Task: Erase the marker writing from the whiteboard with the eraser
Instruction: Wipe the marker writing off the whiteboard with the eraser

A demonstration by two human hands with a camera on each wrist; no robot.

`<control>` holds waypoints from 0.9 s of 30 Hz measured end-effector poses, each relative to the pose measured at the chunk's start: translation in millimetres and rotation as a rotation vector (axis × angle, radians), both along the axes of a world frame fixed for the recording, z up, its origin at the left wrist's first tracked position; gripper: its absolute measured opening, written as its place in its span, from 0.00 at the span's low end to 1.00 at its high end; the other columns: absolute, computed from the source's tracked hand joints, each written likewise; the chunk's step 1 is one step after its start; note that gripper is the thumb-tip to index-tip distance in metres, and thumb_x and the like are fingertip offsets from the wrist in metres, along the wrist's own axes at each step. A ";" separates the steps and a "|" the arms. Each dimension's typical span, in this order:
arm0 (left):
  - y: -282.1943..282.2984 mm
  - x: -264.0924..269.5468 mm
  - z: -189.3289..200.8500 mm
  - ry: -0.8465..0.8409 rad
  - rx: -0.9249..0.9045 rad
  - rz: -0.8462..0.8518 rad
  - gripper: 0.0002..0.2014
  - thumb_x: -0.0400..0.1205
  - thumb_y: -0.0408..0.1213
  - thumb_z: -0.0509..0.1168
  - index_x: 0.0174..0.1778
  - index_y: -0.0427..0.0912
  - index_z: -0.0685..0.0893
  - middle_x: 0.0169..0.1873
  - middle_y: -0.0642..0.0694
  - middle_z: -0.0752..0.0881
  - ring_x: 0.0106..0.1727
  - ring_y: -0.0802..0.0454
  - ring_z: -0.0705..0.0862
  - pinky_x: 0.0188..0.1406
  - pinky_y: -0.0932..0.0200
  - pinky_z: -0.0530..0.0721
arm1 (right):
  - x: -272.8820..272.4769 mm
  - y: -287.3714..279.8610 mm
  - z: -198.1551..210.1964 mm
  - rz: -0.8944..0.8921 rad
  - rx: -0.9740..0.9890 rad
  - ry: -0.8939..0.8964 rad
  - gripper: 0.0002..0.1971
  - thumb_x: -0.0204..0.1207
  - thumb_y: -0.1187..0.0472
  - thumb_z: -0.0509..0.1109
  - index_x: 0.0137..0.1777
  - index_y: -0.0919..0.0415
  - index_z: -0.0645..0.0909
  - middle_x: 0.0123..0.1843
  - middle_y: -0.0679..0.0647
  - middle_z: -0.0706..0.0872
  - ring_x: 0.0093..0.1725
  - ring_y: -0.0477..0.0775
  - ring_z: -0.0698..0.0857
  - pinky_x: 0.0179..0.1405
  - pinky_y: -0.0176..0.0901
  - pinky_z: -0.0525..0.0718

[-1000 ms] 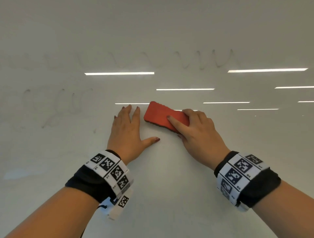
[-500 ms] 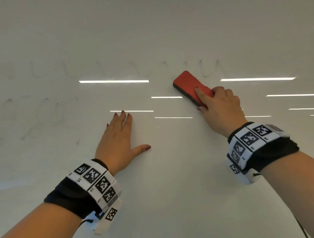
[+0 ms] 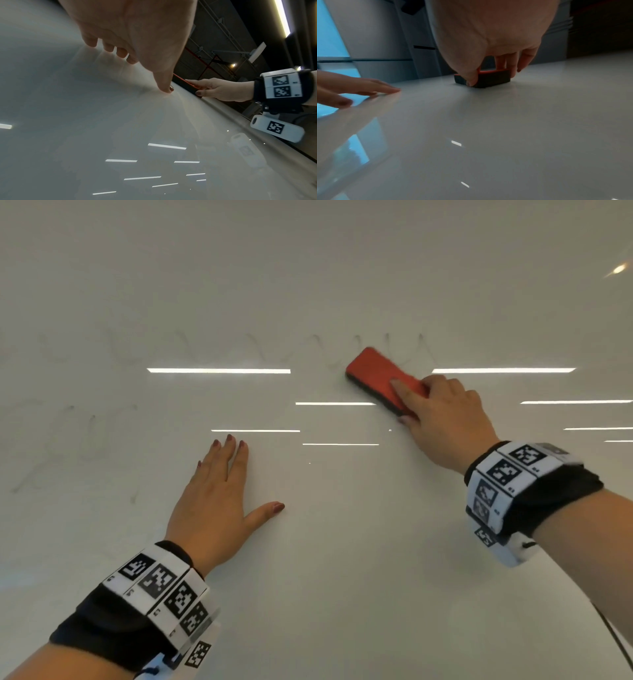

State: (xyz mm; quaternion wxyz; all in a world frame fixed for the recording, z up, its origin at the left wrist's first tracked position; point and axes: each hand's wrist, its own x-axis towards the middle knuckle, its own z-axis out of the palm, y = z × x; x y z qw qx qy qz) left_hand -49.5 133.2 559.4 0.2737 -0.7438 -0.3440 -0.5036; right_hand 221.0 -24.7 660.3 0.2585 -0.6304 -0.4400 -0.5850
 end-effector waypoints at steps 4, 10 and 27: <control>-0.6 -0.4 -0.1 -0.001 0.007 0.007 0.55 0.64 0.78 0.32 0.83 0.44 0.42 0.83 0.47 0.42 0.83 0.51 0.40 0.78 0.57 0.42 | 22.5 -8.0 24.2 -0.037 0.136 0.197 0.29 0.83 0.46 0.55 0.82 0.50 0.55 0.64 0.69 0.72 0.61 0.69 0.72 0.57 0.60 0.73; 0.5 0.5 -1.7 -0.008 0.009 -0.006 0.54 0.66 0.78 0.34 0.83 0.44 0.42 0.83 0.47 0.42 0.83 0.51 0.40 0.79 0.56 0.43 | -2.4 7.8 23.6 0.048 0.093 0.118 0.28 0.84 0.48 0.55 0.82 0.53 0.55 0.62 0.68 0.70 0.60 0.68 0.71 0.55 0.59 0.73; 2.5 3.5 0.1 -0.066 0.024 -0.053 0.53 0.67 0.77 0.37 0.83 0.46 0.46 0.83 0.47 0.46 0.83 0.51 0.43 0.79 0.54 0.48 | 8.3 2.2 40.2 0.001 0.216 0.323 0.27 0.84 0.54 0.55 0.82 0.56 0.57 0.67 0.72 0.68 0.65 0.71 0.69 0.61 0.59 0.69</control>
